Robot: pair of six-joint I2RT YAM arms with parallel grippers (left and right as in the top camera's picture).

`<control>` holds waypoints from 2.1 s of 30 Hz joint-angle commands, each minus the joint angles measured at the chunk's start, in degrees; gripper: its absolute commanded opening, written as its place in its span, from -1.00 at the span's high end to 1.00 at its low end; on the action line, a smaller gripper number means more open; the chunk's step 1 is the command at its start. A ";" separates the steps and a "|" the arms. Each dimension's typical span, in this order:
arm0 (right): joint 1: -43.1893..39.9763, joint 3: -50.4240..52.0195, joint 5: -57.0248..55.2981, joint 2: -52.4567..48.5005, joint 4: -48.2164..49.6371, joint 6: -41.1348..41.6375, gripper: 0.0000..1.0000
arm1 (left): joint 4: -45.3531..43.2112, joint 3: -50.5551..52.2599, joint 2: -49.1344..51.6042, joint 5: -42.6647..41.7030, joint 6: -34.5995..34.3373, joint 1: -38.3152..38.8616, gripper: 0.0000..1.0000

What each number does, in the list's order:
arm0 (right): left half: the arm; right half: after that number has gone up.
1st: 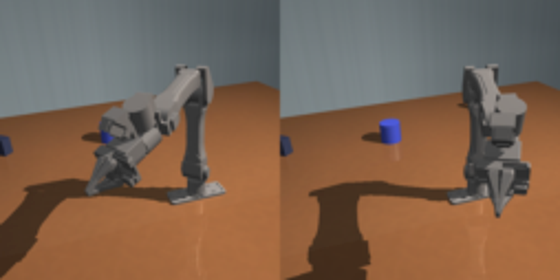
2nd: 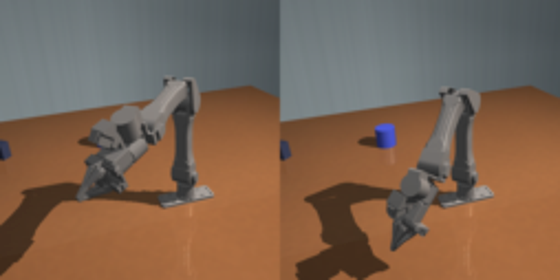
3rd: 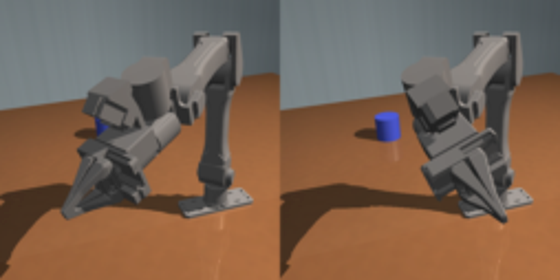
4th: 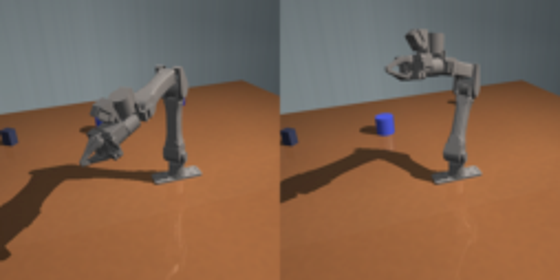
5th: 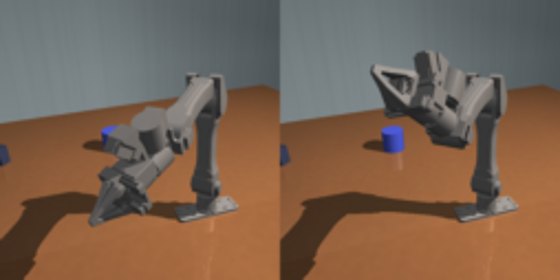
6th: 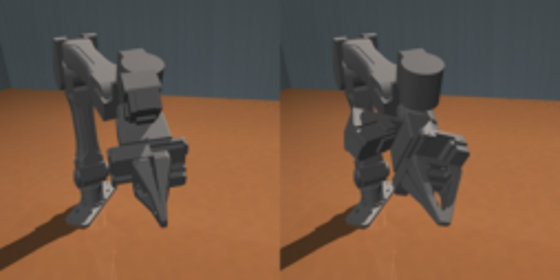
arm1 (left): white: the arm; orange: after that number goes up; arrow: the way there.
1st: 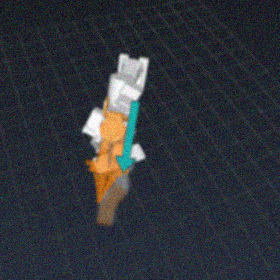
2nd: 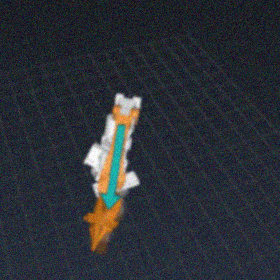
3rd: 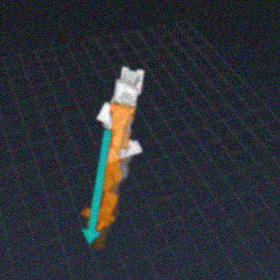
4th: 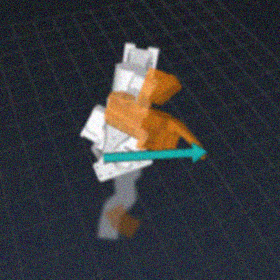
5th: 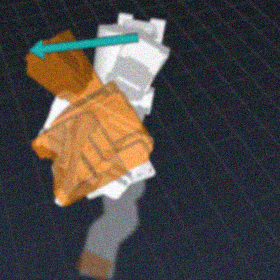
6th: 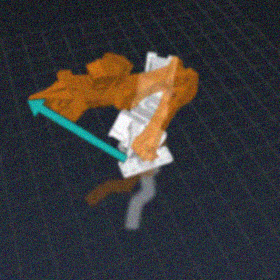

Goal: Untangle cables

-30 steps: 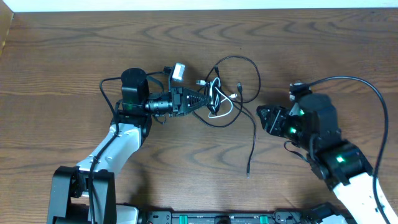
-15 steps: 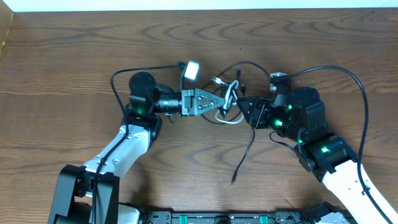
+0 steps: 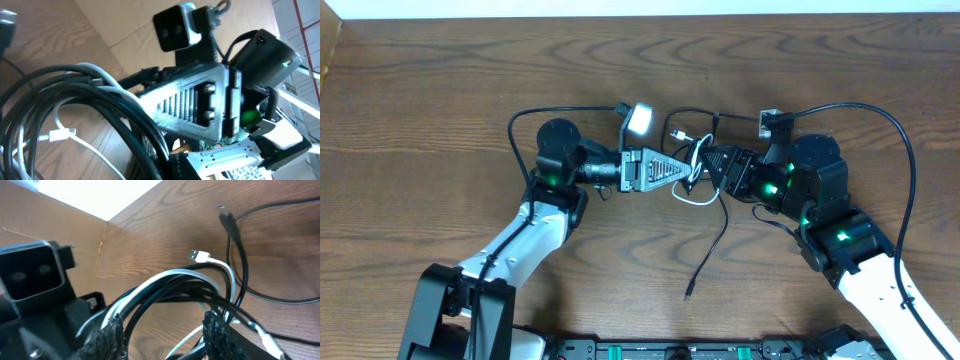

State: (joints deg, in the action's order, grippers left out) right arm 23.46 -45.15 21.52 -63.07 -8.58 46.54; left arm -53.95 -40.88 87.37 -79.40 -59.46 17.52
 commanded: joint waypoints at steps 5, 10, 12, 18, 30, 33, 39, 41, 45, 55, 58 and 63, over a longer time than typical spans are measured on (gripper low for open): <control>-0.13 -0.07 -4.31 -4.98 -2.51 2.16 -0.10 | -20.02 -0.63 -0.59 -1.16 -17.29 1.55 0.85; -0.11 -0.07 -5.31 -8.83 -0.85 2.38 -0.13 | -37.00 -0.63 -0.59 0.11 -30.01 1.55 0.85; -0.11 -0.07 -5.40 -9.84 -0.22 2.71 -0.13 | -36.92 -0.63 -0.70 0.98 -31.17 1.55 0.85; -0.72 -0.07 -7.50 -10.34 -1.55 0.90 -0.11 | -36.89 -0.63 -0.70 0.94 -30.14 1.53 0.85; -9.29 -0.07 7.65 7.50 -7.43 -3.06 0.20 | -36.81 -0.63 -0.59 -0.76 -22.51 1.53 0.85; -8.83 -0.07 12.02 10.32 -7.50 -0.04 0.15 | -36.81 -0.63 -0.59 -0.72 -22.03 1.53 0.85; -5.62 -0.07 14.71 9.79 -5.53 4.83 0.10 | -36.79 -0.63 -0.59 -0.76 -22.01 1.55 0.85; -4.74 -0.07 14.69 8.96 -3.23 4.87 0.07 | -36.79 -0.63 -0.59 -0.76 -22.01 1.53 0.85; -4.50 -0.07 14.91 8.35 -0.09 6.27 0.04 | -36.79 -0.63 -0.59 -0.79 -22.03 1.53 0.85; -2.38 -0.07 16.90 8.09 1.99 9.18 0.04 | -36.76 -0.63 -0.59 -1.16 -21.99 1.55 0.85; -0.66 -0.07 12.50 6.36 1.95 9.14 0.03 | -36.76 -0.63 -0.59 -1.16 -22.01 1.55 0.85; 1.70 -0.07 8.57 -0.48 2.01 9.11 0.46 | -36.76 -0.63 -0.59 -1.18 -22.03 1.53 0.85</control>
State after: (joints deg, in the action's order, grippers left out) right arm 24.01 -45.12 33.67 -59.79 -6.07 55.35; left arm -89.80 -40.66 87.37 -80.09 -82.48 18.98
